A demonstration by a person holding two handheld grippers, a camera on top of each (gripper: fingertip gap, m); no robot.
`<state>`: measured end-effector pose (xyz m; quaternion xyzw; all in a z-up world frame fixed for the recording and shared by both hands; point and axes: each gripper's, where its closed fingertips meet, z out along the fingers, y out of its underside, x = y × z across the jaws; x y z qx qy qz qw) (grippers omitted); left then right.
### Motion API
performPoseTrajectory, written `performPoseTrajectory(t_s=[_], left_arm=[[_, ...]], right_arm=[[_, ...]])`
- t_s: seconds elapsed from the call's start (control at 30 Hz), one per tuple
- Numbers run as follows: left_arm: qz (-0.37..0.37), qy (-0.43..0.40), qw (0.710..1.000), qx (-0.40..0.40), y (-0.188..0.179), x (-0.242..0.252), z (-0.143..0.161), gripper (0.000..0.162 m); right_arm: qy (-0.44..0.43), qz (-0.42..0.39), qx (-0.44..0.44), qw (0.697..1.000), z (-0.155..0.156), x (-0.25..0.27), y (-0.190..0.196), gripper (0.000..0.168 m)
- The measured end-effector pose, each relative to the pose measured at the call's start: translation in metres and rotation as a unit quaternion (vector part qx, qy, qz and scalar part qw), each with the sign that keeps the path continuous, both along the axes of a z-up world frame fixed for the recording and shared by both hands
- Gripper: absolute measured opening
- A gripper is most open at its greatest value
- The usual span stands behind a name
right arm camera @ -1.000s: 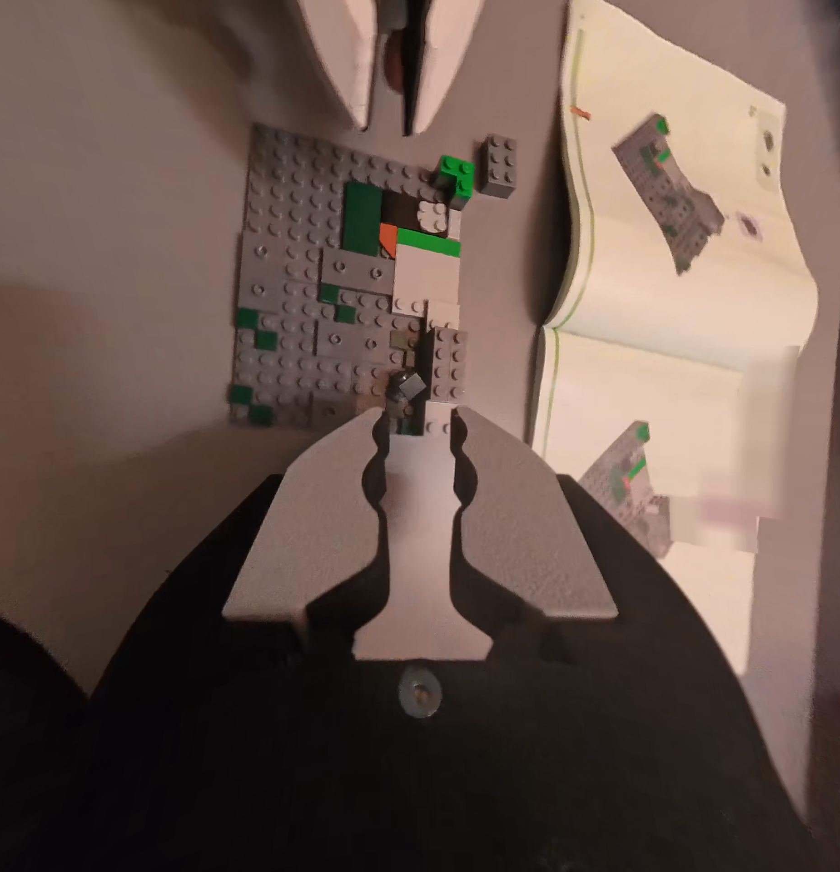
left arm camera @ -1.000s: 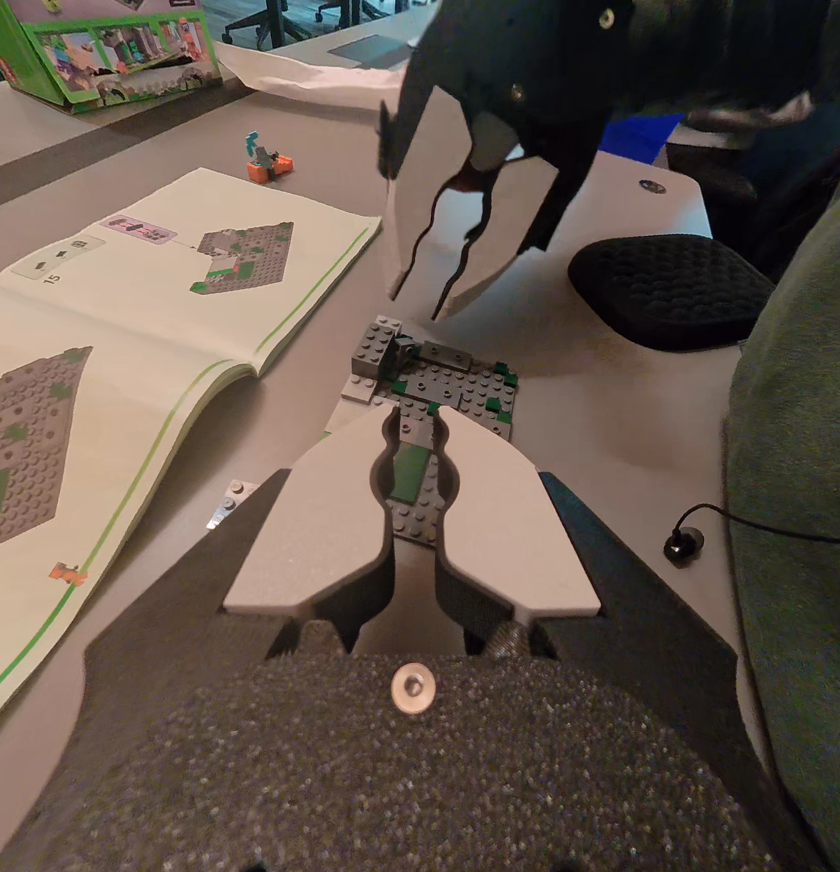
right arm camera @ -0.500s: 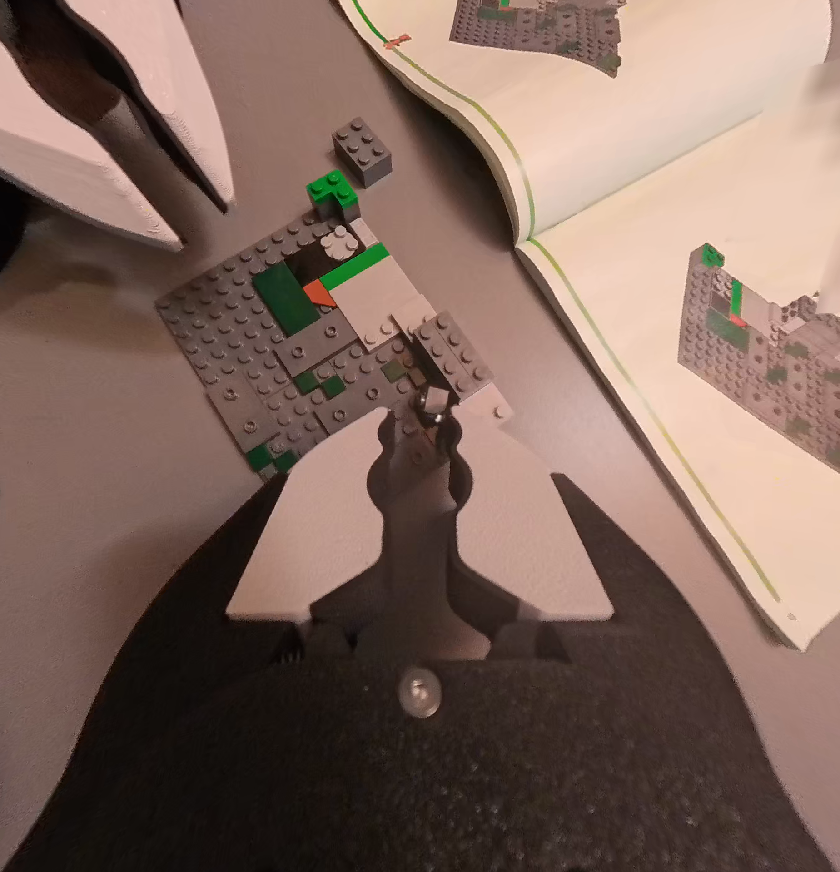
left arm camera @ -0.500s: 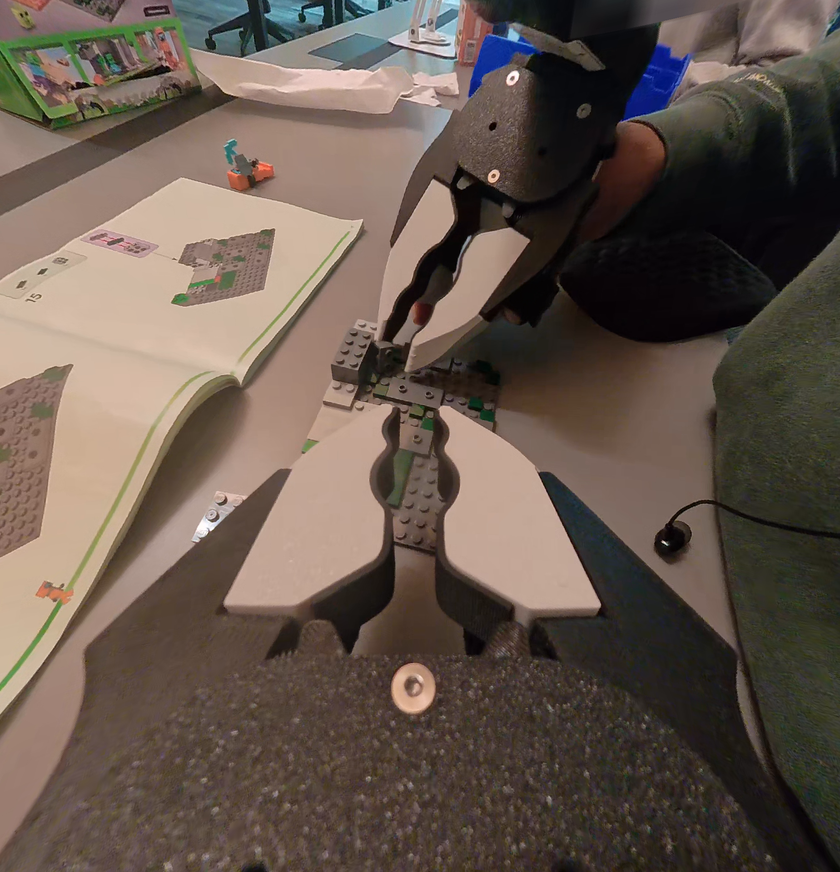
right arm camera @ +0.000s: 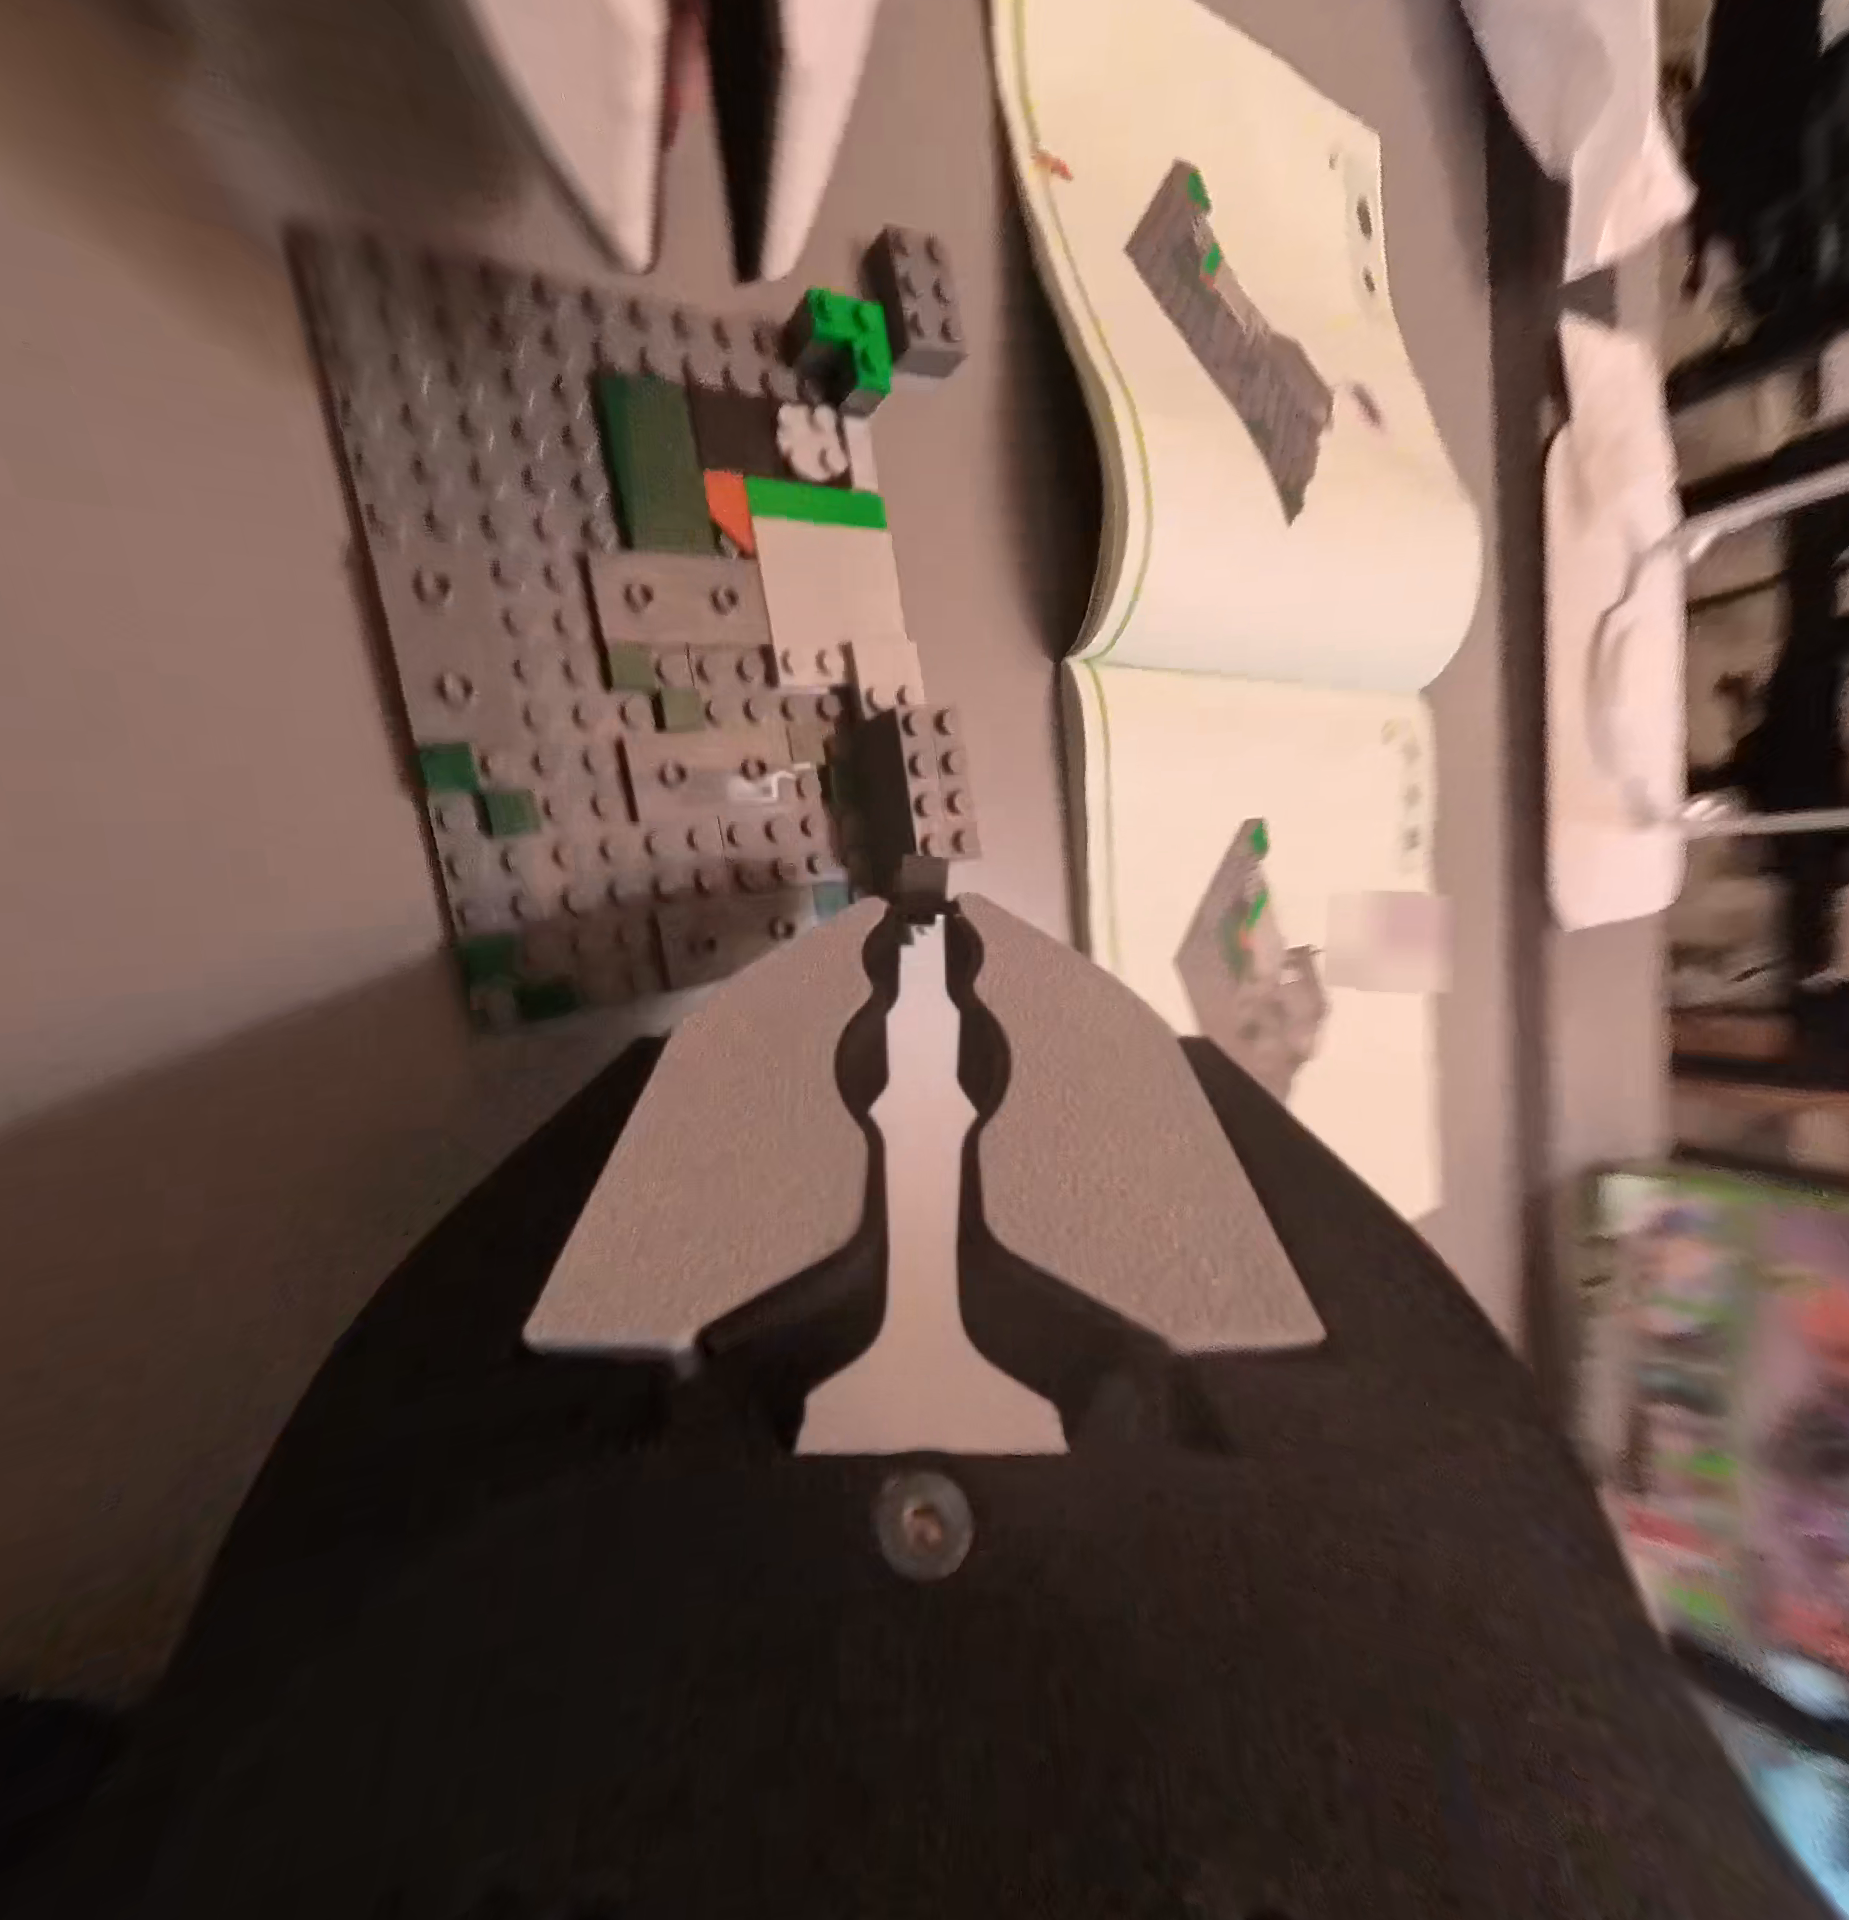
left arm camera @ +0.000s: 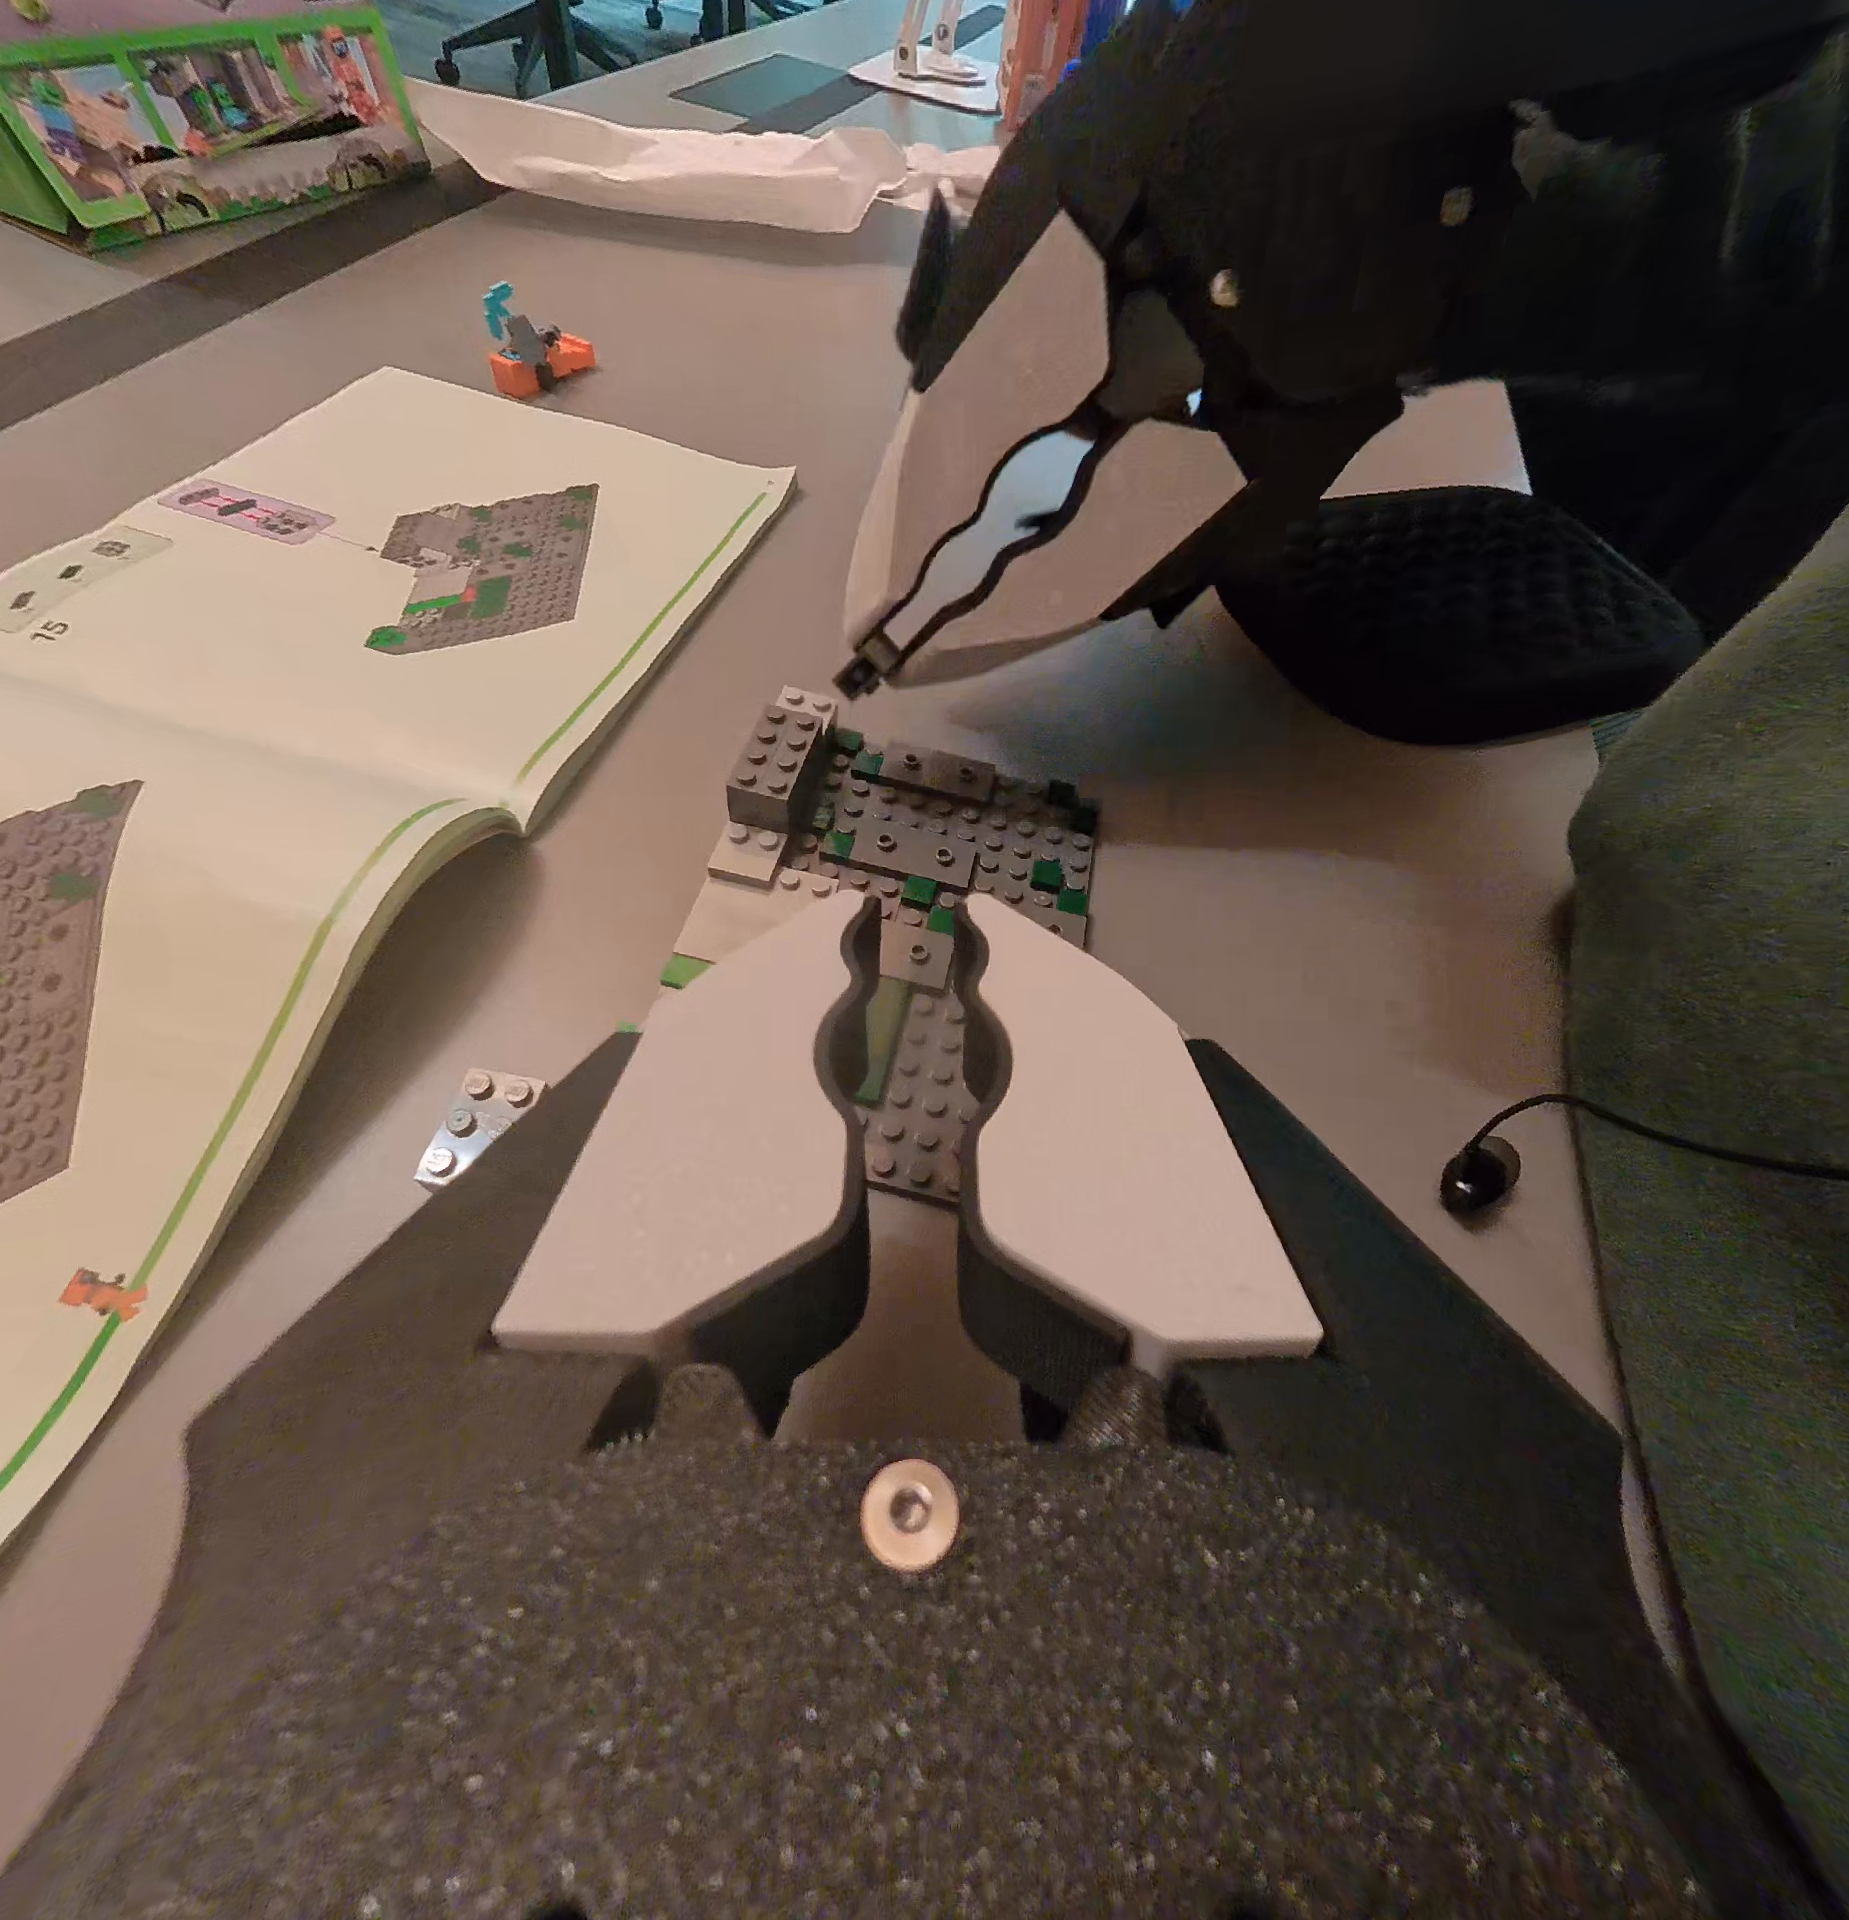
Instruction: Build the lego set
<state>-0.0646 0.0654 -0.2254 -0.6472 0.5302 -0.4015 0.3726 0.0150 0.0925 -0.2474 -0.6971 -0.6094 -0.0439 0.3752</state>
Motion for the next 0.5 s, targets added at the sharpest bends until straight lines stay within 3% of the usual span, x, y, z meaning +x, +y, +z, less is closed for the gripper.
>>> performPoseTrajectory(t_s=[0.2, 0.5], left_arm=[[0.002, 0.005, 1.0, 0.003, 0.0, 0.001, -0.002, 0.012], [0.003, 0.008, 1.0, 0.006, 0.001, 0.0, -0.002, 0.012]], right_arm=[[-0.127, 0.108, 0.08, 0.983, 0.006, 0.012, 0.002, 0.008], [-0.247, 0.212, 0.084, 0.942, 0.001, 0.017, 0.016, 0.008]])
